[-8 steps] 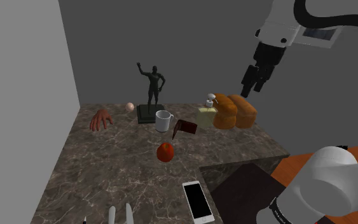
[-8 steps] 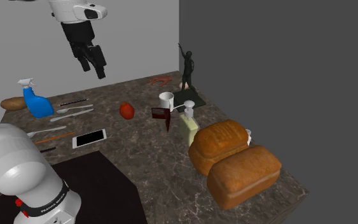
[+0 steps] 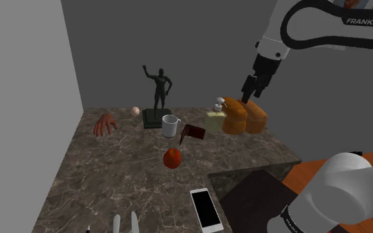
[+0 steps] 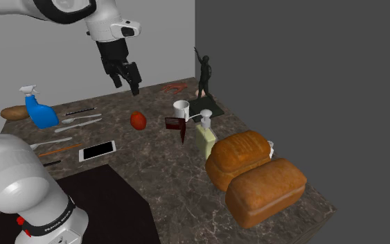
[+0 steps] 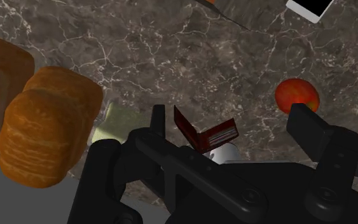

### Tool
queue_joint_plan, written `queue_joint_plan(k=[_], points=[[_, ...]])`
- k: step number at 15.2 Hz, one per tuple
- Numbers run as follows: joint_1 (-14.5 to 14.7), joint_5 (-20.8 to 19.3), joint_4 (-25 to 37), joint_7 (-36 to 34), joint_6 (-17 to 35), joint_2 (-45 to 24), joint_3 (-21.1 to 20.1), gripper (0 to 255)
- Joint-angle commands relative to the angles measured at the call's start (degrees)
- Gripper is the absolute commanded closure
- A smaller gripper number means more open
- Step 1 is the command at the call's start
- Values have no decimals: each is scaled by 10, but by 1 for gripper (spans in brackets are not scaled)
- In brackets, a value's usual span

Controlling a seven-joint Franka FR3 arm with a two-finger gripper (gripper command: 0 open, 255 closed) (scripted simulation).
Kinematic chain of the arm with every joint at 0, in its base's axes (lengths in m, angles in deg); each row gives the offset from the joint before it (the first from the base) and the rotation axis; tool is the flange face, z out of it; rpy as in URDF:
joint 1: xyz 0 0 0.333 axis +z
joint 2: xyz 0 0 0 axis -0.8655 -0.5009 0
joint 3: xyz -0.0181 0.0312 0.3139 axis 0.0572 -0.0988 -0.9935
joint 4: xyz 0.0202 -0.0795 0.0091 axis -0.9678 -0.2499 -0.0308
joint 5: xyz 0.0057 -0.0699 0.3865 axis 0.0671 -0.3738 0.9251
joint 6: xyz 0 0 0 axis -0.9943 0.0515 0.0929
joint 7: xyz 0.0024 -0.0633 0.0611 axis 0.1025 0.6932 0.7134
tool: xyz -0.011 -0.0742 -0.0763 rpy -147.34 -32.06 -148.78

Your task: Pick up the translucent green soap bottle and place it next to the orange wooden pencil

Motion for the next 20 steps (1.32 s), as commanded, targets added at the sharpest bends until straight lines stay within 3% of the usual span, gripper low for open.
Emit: queue_joint_plan(k=[1, 11, 20], points=[[-5, -11, -6, 14, 45, -28, 12, 0], [-23, -41, 16, 83, 227, -189, 70, 0], [-31, -21, 107, 155, 352, -364, 114, 0]])
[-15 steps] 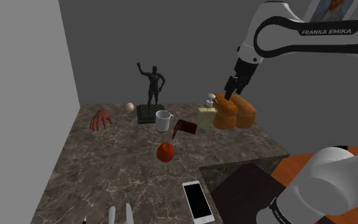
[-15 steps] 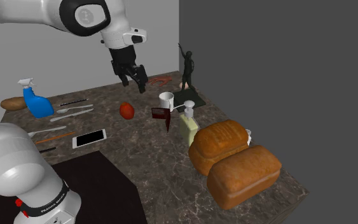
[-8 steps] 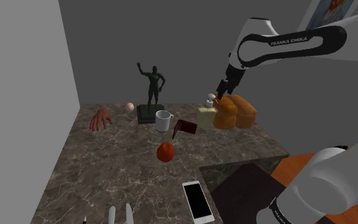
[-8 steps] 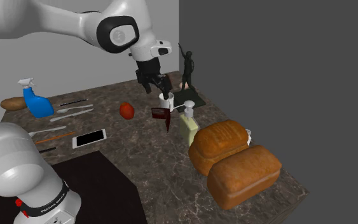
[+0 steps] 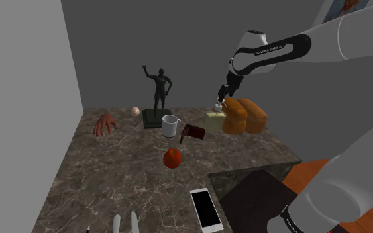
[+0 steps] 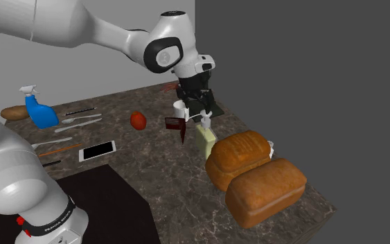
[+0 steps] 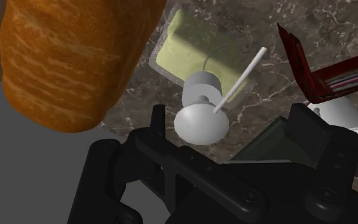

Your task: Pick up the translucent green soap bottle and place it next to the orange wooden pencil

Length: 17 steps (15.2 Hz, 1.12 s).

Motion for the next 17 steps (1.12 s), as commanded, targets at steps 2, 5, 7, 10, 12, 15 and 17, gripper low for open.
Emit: queue_joint_plan(k=[2, 5, 7, 10, 12, 15, 17], points=[[-3, 10, 18, 17, 32, -42, 8, 0], [-4, 13, 12, 20, 53, -57, 9, 0], [-4, 16, 9, 22, 67, -68, 9, 0], [-5, 19, 7, 24, 78, -77, 10, 0], [-5, 19, 7, 24, 78, -77, 10, 0], [-5, 19, 7, 24, 78, -77, 10, 0], [-5, 19, 7, 24, 78, -77, 10, 255]])
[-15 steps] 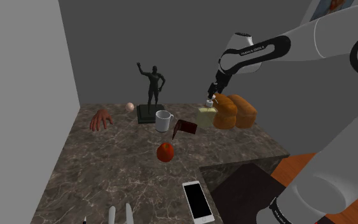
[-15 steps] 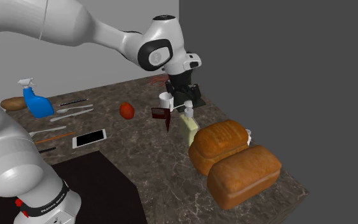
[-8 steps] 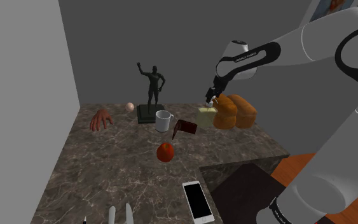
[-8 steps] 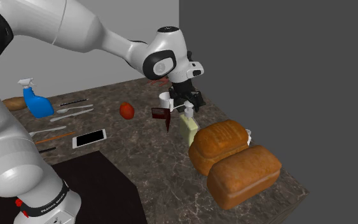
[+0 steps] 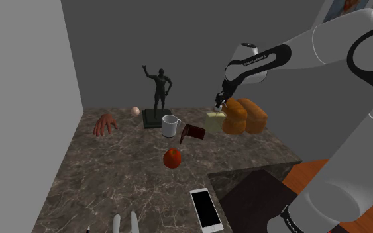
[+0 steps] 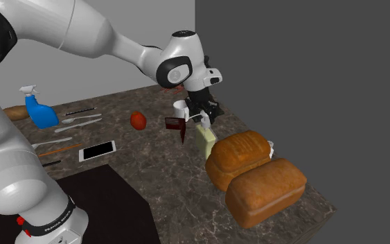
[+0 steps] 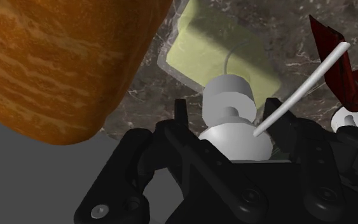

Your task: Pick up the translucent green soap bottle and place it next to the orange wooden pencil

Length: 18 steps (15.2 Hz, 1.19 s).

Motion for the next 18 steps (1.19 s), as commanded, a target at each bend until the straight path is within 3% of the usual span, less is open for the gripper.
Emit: queue_joint_plan(k=[1, 9, 18], points=[[0, 0, 0, 0, 0, 0, 0, 255], [0, 0, 0, 0, 0, 0, 0, 255], [1, -5, 39, -1, -68, 29, -1, 255]])
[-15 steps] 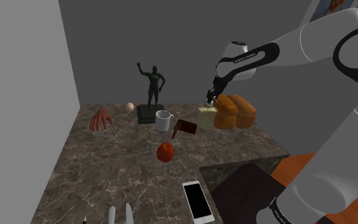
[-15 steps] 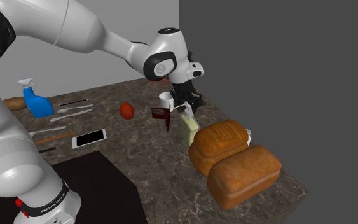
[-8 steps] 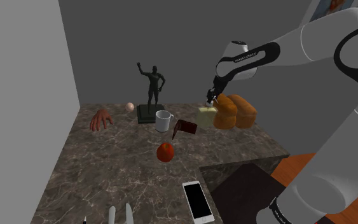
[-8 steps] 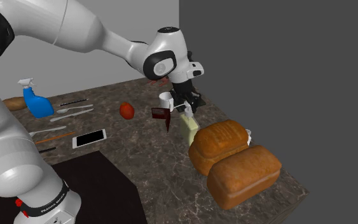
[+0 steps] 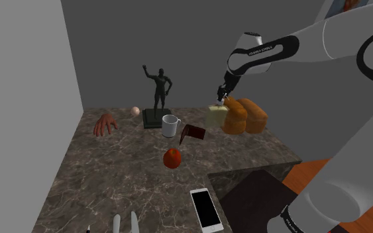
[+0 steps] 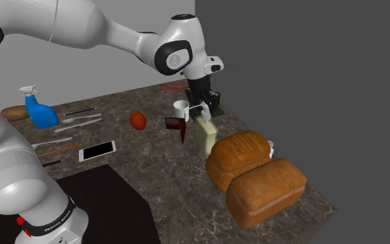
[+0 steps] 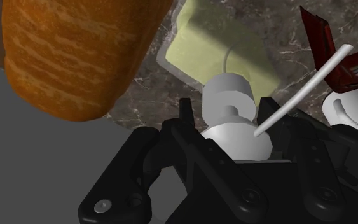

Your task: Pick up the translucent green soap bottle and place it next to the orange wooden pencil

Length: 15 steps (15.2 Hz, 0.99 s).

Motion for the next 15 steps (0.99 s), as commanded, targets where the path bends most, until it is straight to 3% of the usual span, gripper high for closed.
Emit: queue_joint_plan(k=[1, 15], points=[[0, -1, 8, 0, -14, 6, -1, 255], [2, -3, 91, 2, -121, 31, -3, 255]])
